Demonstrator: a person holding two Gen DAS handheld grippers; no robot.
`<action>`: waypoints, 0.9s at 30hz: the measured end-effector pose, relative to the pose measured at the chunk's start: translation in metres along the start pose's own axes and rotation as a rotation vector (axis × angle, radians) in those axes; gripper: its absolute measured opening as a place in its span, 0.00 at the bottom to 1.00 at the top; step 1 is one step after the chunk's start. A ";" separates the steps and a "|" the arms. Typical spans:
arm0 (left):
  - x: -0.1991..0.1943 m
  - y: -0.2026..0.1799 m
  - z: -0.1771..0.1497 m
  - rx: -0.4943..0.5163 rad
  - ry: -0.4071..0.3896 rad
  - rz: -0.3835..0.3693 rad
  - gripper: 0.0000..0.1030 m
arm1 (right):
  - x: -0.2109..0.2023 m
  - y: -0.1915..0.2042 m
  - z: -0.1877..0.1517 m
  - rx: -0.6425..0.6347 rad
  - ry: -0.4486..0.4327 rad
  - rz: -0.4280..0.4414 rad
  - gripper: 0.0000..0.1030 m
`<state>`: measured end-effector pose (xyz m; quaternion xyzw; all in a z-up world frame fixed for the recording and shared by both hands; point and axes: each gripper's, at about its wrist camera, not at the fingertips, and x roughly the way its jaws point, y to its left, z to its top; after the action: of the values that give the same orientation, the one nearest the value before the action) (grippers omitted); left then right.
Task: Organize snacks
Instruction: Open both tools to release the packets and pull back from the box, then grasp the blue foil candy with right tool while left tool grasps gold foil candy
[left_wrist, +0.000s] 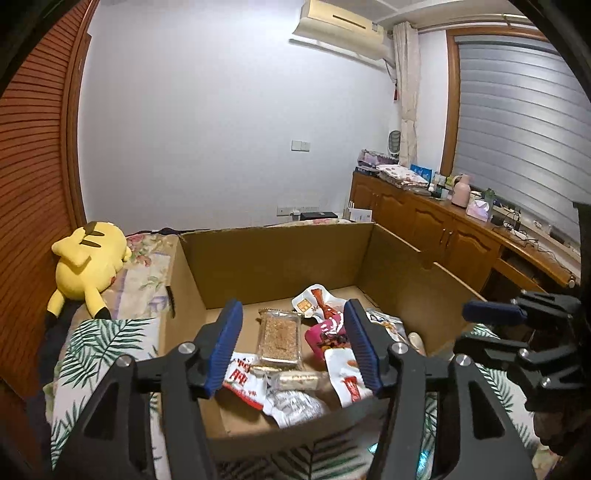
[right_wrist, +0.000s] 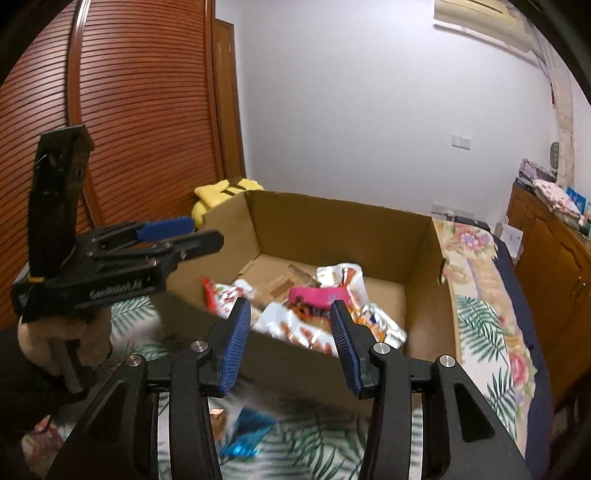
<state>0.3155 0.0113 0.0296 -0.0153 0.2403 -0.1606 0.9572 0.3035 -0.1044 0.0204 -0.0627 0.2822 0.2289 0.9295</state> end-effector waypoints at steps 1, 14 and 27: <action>-0.008 -0.002 -0.001 0.005 -0.001 -0.001 0.56 | -0.005 0.003 -0.003 0.004 -0.001 0.004 0.44; -0.054 -0.014 -0.031 0.076 0.042 0.012 0.57 | 0.000 0.030 -0.055 0.033 0.110 0.009 0.44; -0.057 -0.022 -0.070 0.095 0.121 0.009 0.57 | 0.037 0.035 -0.089 0.067 0.268 0.047 0.39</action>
<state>0.2292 0.0120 -0.0046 0.0409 0.2900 -0.1680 0.9413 0.2708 -0.0810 -0.0739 -0.0551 0.4126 0.2308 0.8795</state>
